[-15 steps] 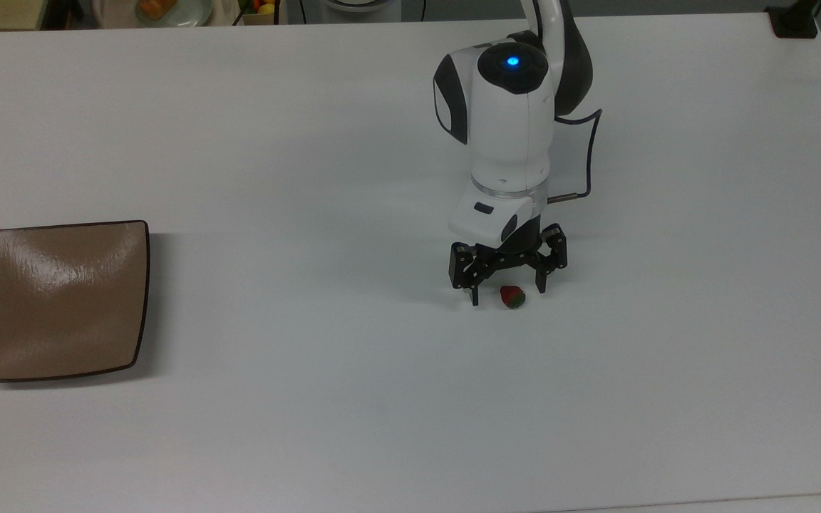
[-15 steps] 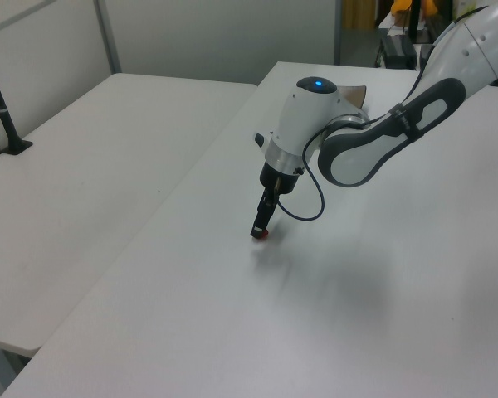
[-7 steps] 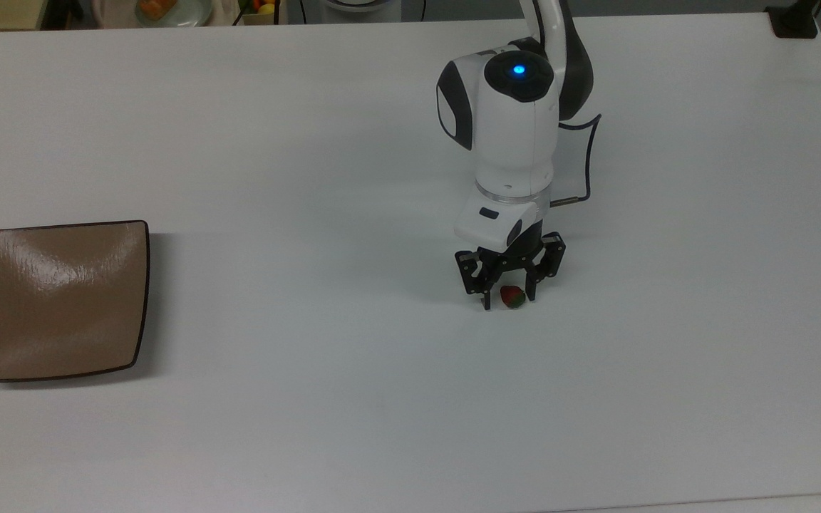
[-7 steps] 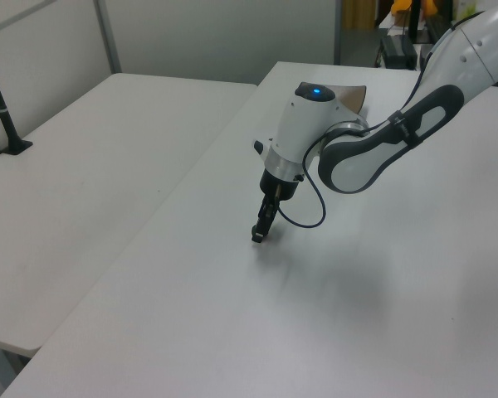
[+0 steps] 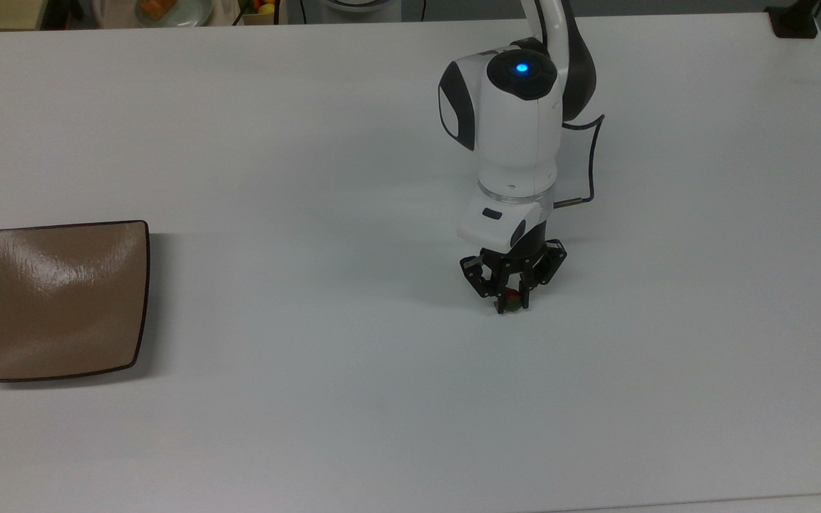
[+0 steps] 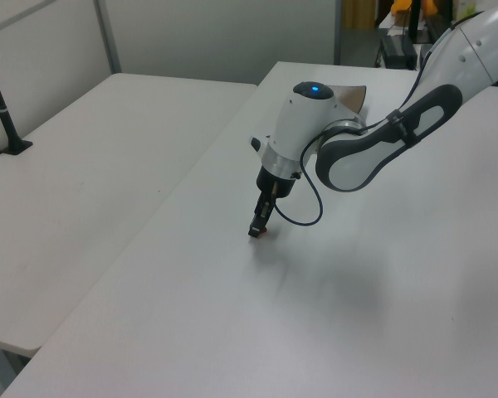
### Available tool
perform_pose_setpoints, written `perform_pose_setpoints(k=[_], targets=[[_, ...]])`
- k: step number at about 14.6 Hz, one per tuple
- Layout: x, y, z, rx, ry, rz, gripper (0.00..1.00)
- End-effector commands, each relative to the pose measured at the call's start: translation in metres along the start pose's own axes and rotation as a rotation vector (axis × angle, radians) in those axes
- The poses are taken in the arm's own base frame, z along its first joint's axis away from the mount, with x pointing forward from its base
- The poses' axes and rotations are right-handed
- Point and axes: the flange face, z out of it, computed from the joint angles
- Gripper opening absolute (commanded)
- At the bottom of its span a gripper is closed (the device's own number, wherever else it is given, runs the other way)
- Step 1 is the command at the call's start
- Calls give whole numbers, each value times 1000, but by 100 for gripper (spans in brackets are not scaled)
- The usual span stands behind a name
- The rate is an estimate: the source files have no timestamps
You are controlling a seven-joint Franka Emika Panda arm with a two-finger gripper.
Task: Strawberries on a ceramic plate
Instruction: 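Lower the gripper around the strawberry and close on it, then lift the strawberry and carry it toward the brown plate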
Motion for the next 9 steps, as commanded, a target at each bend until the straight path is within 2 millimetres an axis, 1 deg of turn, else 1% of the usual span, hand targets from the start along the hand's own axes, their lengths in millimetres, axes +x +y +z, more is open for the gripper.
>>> perform_pose_setpoints(k=[1, 3, 5, 7, 9], targets=[[6, 1, -6, -12, 26, -5, 11], [8, 2, -10, -11, 30, -2, 11], [17, 7, -38, -10, 59, 5, 11], [20, 26, -70, -19, 59, 32, 11], [24, 51, -104, -33, 32, 66, 11]])
